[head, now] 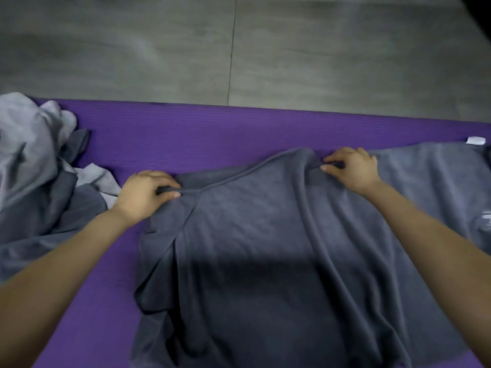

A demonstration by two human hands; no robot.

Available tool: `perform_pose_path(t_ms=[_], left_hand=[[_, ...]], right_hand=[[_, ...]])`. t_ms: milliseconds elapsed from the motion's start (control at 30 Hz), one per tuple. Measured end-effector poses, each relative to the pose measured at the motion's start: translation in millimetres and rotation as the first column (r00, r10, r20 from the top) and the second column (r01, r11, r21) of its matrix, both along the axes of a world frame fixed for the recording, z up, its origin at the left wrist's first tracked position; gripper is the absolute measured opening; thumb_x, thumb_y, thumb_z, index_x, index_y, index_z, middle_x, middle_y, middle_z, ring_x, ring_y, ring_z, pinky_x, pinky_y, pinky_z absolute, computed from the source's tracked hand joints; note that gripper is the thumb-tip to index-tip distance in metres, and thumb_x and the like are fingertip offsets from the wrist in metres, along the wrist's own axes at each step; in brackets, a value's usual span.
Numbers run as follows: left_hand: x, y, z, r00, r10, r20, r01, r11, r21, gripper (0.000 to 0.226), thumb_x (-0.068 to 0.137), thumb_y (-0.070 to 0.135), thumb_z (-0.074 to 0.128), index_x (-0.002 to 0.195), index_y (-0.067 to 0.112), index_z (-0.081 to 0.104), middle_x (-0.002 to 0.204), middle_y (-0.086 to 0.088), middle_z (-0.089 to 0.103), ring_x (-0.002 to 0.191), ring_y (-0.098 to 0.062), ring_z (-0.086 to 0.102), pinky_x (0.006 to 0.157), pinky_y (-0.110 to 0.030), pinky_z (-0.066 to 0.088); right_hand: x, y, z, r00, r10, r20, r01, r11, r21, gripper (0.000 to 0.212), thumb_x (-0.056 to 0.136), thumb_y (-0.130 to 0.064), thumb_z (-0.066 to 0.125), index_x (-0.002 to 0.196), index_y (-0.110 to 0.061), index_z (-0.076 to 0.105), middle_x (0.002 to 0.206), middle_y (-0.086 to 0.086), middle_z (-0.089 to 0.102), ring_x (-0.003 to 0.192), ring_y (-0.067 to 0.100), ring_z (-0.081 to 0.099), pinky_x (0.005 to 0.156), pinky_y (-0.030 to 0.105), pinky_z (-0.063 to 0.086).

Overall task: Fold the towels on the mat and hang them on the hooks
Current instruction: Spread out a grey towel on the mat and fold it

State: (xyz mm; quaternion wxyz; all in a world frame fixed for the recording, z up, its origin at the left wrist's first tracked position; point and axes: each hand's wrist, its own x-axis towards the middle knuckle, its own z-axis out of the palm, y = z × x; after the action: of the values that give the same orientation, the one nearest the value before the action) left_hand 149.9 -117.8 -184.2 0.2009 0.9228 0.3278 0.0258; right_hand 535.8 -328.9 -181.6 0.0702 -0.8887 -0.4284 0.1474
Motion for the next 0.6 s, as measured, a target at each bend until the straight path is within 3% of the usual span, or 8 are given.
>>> perform_pose_path(t_ms=[67,100,167,267,333,400,500,600], left_hand=[[2,5,-2,0.984,0.142,0.108,-0.122,0.976,-0.18,0.007,0.083,0.03,0.067,0.077,0.032,0.069,0.075,0.031,0.066,0.077,0.014,0.059,0.08,-0.011,0.042],[4,8,-2,0.965,0.225,0.136,-0.181,0.945,-0.273,0.019,0.083,0.022,0.067,0.071,0.036,0.066,0.068,0.037,0.062,0.07,0.019,0.055,0.074,-0.003,0.039],[5,17,-3,0.922,0.347,0.175,-0.255,0.88,-0.401,0.026,0.083,0.018,0.064,0.062,0.034,0.068,0.061,0.035,0.06,0.06,0.019,0.052,0.066,-0.001,0.037],[10,41,3,0.817,0.519,0.252,-0.374,0.809,-0.453,0.017,0.089,0.019,0.062,0.073,0.022,0.066,0.053,0.03,0.059,0.052,0.014,0.048,0.058,-0.003,0.036],[18,63,6,0.784,0.567,0.253,-0.455,0.802,-0.388,0.024,0.087,0.033,0.063,0.078,0.011,0.066,0.051,0.027,0.058,0.049,0.012,0.046,0.058,-0.01,0.037],[32,84,10,0.797,0.557,0.233,-0.499,0.825,-0.267,0.039,0.084,0.045,0.058,0.083,0.007,0.067,0.063,0.018,0.065,0.059,0.008,0.052,0.065,-0.021,0.042],[54,98,5,0.803,0.572,0.164,-0.562,0.82,-0.108,0.036,0.089,0.042,0.057,0.109,0.014,0.065,0.107,-0.014,0.067,0.103,-0.029,0.06,0.087,-0.036,0.044],[60,83,1,0.853,0.51,0.107,-0.519,0.85,0.084,0.042,0.088,0.045,0.056,0.12,0.017,0.059,0.113,-0.022,0.06,0.108,-0.042,0.052,0.093,-0.043,0.04]], right_hand=[[3,-7,-6,1.0,-0.017,0.003,0.017,0.996,0.086,0.025,0.083,-0.041,0.066,0.1,-0.024,0.072,0.11,0.002,0.066,0.111,0.029,0.048,0.096,0.04,0.029],[5,-10,-8,1.0,-0.021,0.003,0.02,0.993,0.115,0.022,0.081,-0.04,0.068,0.095,-0.024,0.073,0.105,0.002,0.068,0.109,0.028,0.05,0.095,0.04,0.03],[12,-15,-9,0.998,-0.04,-0.043,0.047,0.984,0.172,0.019,0.079,-0.041,0.069,0.09,-0.026,0.073,0.098,0.001,0.069,0.106,0.026,0.054,0.096,0.043,0.032],[26,-9,4,0.987,-0.08,-0.141,0.117,0.955,0.272,0.026,0.071,-0.055,0.066,0.087,-0.035,0.072,0.098,-0.004,0.07,0.103,0.02,0.06,0.1,0.049,0.036],[37,5,12,0.984,-0.138,-0.11,0.167,0.935,0.314,0.024,0.074,-0.049,0.069,0.091,-0.032,0.073,0.104,-0.004,0.069,0.109,0.019,0.057,0.102,0.046,0.03],[47,24,15,0.97,-0.234,-0.067,0.244,0.916,0.319,0.022,0.079,-0.038,0.07,0.097,-0.027,0.072,0.111,0.001,0.067,0.115,0.023,0.052,0.1,0.041,0.025],[46,46,14,0.945,-0.327,0.002,0.319,0.923,0.216,0.035,0.083,-0.039,0.066,0.116,-0.028,0.064,0.126,0.011,0.058,0.123,0.033,0.043,0.103,0.042,0.026],[21,50,14,0.952,-0.297,0.077,0.28,0.943,0.179,0.045,0.087,-0.04,0.06,0.13,-0.027,0.054,0.134,0.012,0.052,0.126,0.035,0.04,0.104,0.044,0.026]])
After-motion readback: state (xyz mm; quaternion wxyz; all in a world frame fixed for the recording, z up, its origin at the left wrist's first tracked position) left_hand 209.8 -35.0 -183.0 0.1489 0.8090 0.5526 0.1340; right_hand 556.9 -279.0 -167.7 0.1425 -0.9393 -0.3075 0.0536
